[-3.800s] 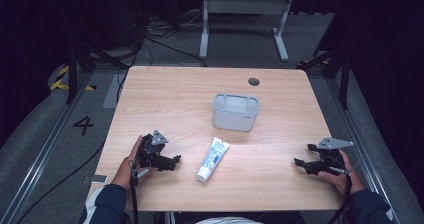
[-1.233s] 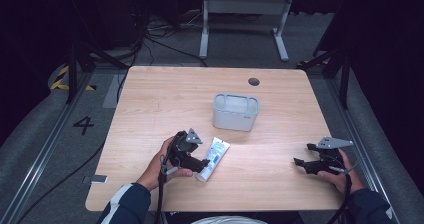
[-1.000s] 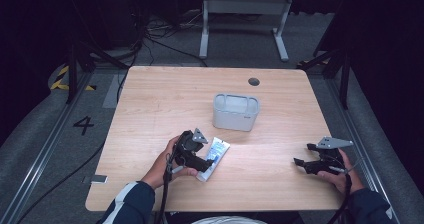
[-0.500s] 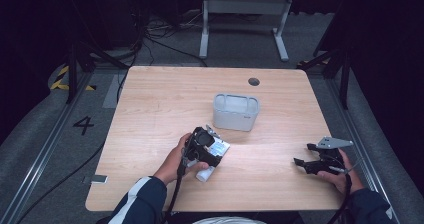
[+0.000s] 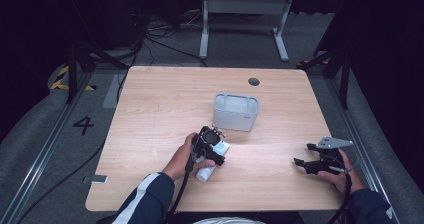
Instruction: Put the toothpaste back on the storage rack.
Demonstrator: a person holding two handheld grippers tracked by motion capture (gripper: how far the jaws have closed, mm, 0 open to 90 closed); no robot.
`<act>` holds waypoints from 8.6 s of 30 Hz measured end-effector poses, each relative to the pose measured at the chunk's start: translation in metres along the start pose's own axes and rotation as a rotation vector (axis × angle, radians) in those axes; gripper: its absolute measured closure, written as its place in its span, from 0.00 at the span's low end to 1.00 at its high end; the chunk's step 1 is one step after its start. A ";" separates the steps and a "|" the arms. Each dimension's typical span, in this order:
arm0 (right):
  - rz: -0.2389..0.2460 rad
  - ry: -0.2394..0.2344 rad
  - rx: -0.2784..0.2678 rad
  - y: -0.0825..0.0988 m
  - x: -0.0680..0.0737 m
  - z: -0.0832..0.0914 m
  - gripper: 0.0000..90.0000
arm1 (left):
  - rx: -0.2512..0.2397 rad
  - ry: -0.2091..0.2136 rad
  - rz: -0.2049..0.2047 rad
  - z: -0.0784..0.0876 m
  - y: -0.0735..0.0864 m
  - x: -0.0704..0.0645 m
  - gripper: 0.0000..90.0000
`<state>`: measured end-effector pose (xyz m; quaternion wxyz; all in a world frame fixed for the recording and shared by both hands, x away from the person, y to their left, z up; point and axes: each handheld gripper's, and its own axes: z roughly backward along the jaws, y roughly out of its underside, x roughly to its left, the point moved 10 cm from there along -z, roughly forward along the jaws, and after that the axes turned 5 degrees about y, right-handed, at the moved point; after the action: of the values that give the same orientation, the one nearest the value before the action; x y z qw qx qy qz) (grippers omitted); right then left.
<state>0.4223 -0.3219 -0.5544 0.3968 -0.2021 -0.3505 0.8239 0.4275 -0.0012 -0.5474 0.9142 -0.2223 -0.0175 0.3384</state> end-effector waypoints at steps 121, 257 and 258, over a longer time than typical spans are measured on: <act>-0.001 -0.003 0.001 0.000 0.000 0.001 0.17 | -0.838 0.077 -0.203 0.179 -0.105 -0.005 0.72; 0.004 -0.006 0.002 0.001 0.001 0.001 0.17 | -0.644 -0.026 -0.122 0.065 -0.145 0.044 0.71; 0.004 -0.006 0.002 0.001 0.001 0.001 0.17 | -0.649 -0.022 -0.116 0.065 -0.145 0.044 0.71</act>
<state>0.4207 -0.3222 -0.5544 0.3944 -0.2001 -0.3507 0.8255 0.5385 -0.0456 -0.4333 0.8132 -0.4968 -0.1472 0.2649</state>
